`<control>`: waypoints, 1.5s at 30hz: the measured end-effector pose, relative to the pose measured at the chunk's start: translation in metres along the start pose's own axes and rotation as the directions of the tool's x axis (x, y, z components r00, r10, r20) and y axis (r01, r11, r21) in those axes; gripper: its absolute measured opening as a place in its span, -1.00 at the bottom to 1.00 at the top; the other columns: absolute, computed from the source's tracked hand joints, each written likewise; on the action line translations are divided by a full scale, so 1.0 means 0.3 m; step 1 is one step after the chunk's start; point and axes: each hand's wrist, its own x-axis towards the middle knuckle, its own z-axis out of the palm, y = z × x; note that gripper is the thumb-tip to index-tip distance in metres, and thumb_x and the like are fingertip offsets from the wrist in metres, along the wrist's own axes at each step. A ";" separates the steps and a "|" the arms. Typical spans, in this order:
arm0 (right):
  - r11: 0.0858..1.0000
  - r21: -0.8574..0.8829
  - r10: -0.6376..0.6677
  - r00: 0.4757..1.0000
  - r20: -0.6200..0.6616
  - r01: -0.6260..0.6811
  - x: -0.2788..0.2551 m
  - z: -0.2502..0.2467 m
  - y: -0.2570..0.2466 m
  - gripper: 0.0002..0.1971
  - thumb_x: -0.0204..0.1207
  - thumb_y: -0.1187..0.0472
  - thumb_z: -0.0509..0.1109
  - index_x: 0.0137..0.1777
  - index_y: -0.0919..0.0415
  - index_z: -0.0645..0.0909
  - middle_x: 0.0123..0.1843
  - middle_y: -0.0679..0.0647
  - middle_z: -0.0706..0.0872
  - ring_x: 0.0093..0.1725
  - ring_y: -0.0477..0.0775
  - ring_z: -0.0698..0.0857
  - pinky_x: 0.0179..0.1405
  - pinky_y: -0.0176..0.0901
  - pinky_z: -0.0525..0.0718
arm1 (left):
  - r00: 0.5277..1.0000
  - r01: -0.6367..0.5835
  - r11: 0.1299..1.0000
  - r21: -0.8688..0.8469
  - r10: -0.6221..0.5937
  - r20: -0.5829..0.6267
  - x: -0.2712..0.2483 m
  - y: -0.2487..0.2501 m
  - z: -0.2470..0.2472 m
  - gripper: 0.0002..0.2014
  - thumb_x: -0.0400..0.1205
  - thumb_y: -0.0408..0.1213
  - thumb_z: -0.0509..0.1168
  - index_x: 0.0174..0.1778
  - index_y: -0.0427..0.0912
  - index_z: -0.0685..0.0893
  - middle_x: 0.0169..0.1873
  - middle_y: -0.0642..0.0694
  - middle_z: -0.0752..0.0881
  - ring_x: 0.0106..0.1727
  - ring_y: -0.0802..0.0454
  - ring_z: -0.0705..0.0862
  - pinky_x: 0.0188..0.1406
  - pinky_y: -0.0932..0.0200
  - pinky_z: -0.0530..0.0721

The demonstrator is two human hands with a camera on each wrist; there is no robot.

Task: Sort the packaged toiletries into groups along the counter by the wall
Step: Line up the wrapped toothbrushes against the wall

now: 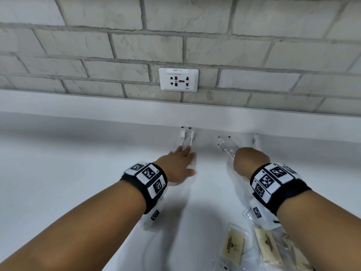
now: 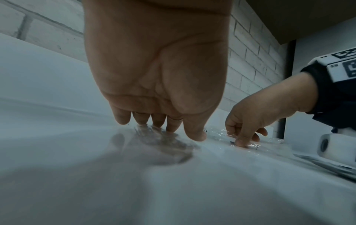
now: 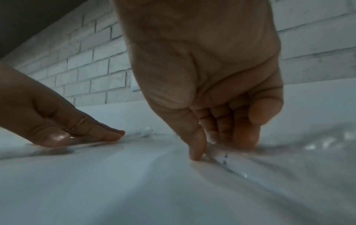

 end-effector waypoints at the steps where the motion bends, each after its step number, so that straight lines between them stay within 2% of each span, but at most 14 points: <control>1: 0.999 0.040 -0.014 1.000 -0.019 0.014 -0.004 0.002 0.003 -0.59 0.64 0.36 0.07 0.39 0.00 0.50 0.19 0.06 0.65 0.21 0.09 0.62 0.52 0.08 0.41 | 1.000 0.006 1.000 0.001 -0.006 0.003 -0.001 0.003 0.001 -0.33 0.74 0.04 0.02 0.71 -0.06 -0.11 0.70 -0.06 -0.22 0.70 -0.09 -0.22 0.67 -0.12 -0.06; 3: 0.986 0.167 -0.013 0.999 -0.045 0.021 0.018 0.002 0.012 -0.85 0.63 0.27 0.06 0.15 0.21 0.39 -0.11 0.04 0.64 -0.02 0.11 0.63 0.42 0.06 0.48 | 1.000 0.015 1.000 0.002 -0.015 0.011 -0.004 0.007 -0.001 -0.31 0.74 0.04 0.03 0.71 -0.06 -0.13 0.69 -0.05 -0.23 0.70 -0.07 -0.24 0.68 -0.11 -0.07; 4: 0.970 0.244 0.011 0.998 -0.056 0.003 0.048 0.010 0.013 -0.48 0.62 0.24 0.09 0.40 0.23 -0.19 -0.16 0.09 0.66 -0.10 0.11 0.61 0.32 0.06 0.54 | 1.000 0.016 1.000 -0.002 -0.016 0.015 -0.005 0.009 0.000 -0.31 0.74 0.05 0.03 0.71 -0.06 -0.14 0.69 -0.04 -0.24 0.70 -0.07 -0.24 0.68 -0.11 -0.07; 5: 0.952 0.307 0.010 0.998 -0.061 0.009 0.063 0.003 0.010 -0.46 0.59 0.25 0.13 0.59 0.09 0.27 -0.17 0.11 0.67 -0.13 0.12 0.60 0.16 0.03 0.60 | 1.000 0.017 1.000 0.000 -0.017 0.018 -0.006 0.009 0.000 -0.31 0.74 0.05 0.03 0.71 -0.06 -0.14 0.69 -0.04 -0.24 0.70 -0.07 -0.24 0.68 -0.11 -0.07; 6: 0.939 0.344 0.033 0.996 -0.078 -0.004 0.089 0.004 0.007 -0.51 0.56 0.30 0.19 0.51 0.23 0.39 -0.17 0.12 0.66 -0.13 0.15 0.62 -0.05 -0.04 0.63 | 1.000 0.016 1.000 0.001 -0.016 0.020 -0.007 0.010 0.002 -0.30 0.74 0.05 0.03 0.71 -0.06 -0.14 0.69 -0.04 -0.24 0.70 -0.07 -0.24 0.68 -0.11 -0.07; 10: 0.917 0.396 0.001 0.994 -0.110 0.043 0.103 -0.002 -0.048 -0.73 0.46 0.39 0.30 0.16 0.39 0.49 -0.17 0.16 0.64 -0.11 0.22 0.68 -0.43 -0.16 0.53 | 1.000 0.011 1.000 -0.007 -0.011 0.015 -0.009 0.007 0.005 -0.30 0.73 0.06 0.04 0.70 -0.05 -0.15 0.69 -0.02 -0.25 0.70 -0.05 -0.26 0.68 -0.12 -0.06; 17: 0.892 0.390 -0.173 0.971 -0.166 0.226 0.113 0.040 -0.131 -0.62 0.43 0.11 0.50 0.26 0.08 0.63 0.30 0.10 0.63 0.20 0.10 0.65 0.08 -0.20 0.57 | 1.000 0.002 1.000 -0.030 -0.002 -0.007 -0.012 0.007 0.004 -0.28 0.73 0.05 0.05 0.70 -0.10 -0.15 0.69 -0.06 -0.27 0.69 -0.07 -0.27 0.66 -0.16 -0.12; 22: 0.895 0.306 -0.288 0.944 -0.160 0.325 0.107 0.067 -0.142 -0.26 0.48 -0.02 0.46 0.64 0.00 0.27 0.65 0.03 0.35 0.58 0.08 0.38 0.50 -0.12 0.33 | 0.994 -0.022 0.998 -0.058 0.016 -0.110 -0.010 0.007 0.007 -0.28 0.72 0.05 0.06 0.70 -0.14 -0.10 0.70 -0.08 -0.24 0.70 -0.09 -0.25 0.63 -0.20 -0.13; 25: 0.882 0.289 -0.351 0.928 -0.125 0.372 0.098 0.076 -0.163 -0.29 0.56 -0.04 0.37 0.67 -0.01 0.19 0.72 0.03 0.15 0.68 0.03 0.19 0.59 -0.13 0.18 | 0.999 -0.007 0.999 -0.049 0.005 -0.052 -0.010 0.004 0.013 -0.29 0.73 0.05 0.03 0.70 -0.17 -0.12 0.70 -0.12 -0.19 0.70 -0.10 -0.23 0.63 -0.19 -0.11; 30: 0.904 0.307 -0.256 0.952 -0.165 0.297 0.126 0.074 -0.192 -0.49 0.60 -0.16 0.26 0.38 0.18 0.54 0.41 0.17 0.60 0.39 0.18 0.56 0.29 -0.06 0.48 | 1.000 0.001 0.999 -0.038 -0.001 -0.007 0.001 0.001 0.009 -0.32 0.73 0.05 0.04 0.71 -0.13 -0.05 0.70 -0.11 -0.20 0.70 -0.09 -0.26 0.64 -0.20 -0.12; 35: 0.961 0.273 0.020 0.981 -0.192 0.034 0.155 0.088 -0.213 -0.27 0.34 -0.38 0.37 0.33 0.16 0.51 0.33 0.16 0.50 0.36 0.26 0.49 0.27 0.12 0.57 | 1.000 -0.001 1.000 -0.018 0.000 -0.006 0.000 0.006 0.013 -0.27 0.73 0.06 0.05 0.70 -0.17 -0.12 0.70 -0.11 -0.21 0.70 -0.10 -0.26 0.65 -0.16 -0.10; 40: 0.908 0.419 0.030 0.999 -0.026 -0.016 0.173 0.063 -0.235 -0.85 0.40 0.11 0.35 -0.21 0.20 0.57 -0.10 0.12 0.70 0.00 0.16 0.71 -0.10 -0.14 0.60 | 1.000 -0.004 1.000 -0.004 0.004 0.004 -0.004 0.006 0.011 -0.26 0.73 0.06 0.04 0.69 -0.18 -0.18 0.69 -0.10 -0.25 0.69 -0.07 -0.28 0.66 -0.11 -0.12; 42: 0.890 0.456 0.029 0.999 -0.014 -0.019 0.164 0.061 -0.233 -0.85 0.45 0.21 0.30 -0.33 0.21 0.50 -0.30 0.09 0.64 -0.16 0.13 0.69 -0.19 -0.15 0.55 | 1.000 -0.004 1.000 -0.009 0.004 0.008 -0.006 0.004 0.012 -0.25 0.73 0.07 0.04 0.69 -0.18 -0.19 0.69 -0.11 -0.26 0.69 -0.07 -0.29 0.66 -0.10 -0.12; 45: 0.843 0.537 0.058 0.997 -0.040 -0.028 0.160 0.057 -0.200 -0.86 0.47 0.31 0.23 -0.32 0.27 0.49 -0.26 0.18 0.66 -0.19 0.23 0.68 -0.30 -0.18 0.56 | 1.000 -0.001 1.000 -0.018 0.001 0.014 -0.007 0.002 0.012 -0.24 0.73 0.08 0.03 0.69 -0.17 -0.20 0.69 -0.10 -0.27 0.69 -0.06 -0.29 0.68 -0.10 -0.13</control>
